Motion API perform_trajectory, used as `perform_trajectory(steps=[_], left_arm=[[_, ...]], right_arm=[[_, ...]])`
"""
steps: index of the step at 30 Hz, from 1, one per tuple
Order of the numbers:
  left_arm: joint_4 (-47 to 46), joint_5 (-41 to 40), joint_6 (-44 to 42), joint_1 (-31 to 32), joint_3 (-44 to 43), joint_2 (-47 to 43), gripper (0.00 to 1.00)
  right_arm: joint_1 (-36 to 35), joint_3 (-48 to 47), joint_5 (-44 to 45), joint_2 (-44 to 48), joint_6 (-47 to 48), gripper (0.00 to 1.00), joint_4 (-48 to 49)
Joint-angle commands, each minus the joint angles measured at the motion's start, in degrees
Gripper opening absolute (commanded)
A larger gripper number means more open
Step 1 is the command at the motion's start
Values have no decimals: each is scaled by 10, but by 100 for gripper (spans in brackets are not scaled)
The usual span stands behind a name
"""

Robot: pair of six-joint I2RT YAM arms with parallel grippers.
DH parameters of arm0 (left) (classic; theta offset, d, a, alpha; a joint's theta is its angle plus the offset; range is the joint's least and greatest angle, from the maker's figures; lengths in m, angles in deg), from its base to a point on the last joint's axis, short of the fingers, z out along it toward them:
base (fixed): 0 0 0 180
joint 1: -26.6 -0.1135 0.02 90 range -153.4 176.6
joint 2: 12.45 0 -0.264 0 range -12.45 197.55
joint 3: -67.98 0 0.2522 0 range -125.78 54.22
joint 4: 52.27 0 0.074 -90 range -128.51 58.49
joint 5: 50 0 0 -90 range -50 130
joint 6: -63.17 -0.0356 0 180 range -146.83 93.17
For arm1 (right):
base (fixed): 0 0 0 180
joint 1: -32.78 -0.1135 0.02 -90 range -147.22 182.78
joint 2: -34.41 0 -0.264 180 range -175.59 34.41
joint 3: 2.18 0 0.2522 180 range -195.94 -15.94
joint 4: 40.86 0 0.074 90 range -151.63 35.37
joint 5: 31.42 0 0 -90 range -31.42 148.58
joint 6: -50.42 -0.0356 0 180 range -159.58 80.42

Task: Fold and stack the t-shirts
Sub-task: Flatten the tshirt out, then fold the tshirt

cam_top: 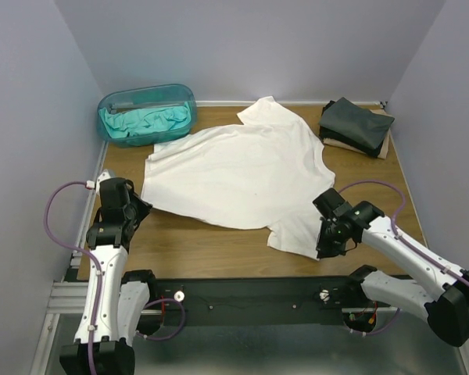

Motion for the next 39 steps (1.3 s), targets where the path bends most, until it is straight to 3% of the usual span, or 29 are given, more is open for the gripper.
perform_trajectory(steps=[1, 7, 13, 20, 26, 39], left_arm=[[54, 4, 9, -2, 10, -32, 0], [40, 6, 8, -3, -1, -32, 0], [-44, 55, -3, -2, 6, 46, 0], [-114, 82, -23, -4, 9, 118, 0], [-171, 97, -36, -21, 11, 170, 0], [-268, 155, -57, -65, -25, 305, 0]], right_arm=[[-6, -25, 19, 20, -25, 0, -47], [-7, -106, 61, 9, -26, 1, -46], [-6, -171, 149, -87, -7, 0, 23], [9, -260, 234, -219, 81, 1, 118], [39, -354, 237, -327, 159, 0, 182], [79, -525, 211, -492, 255, 0, 209]])
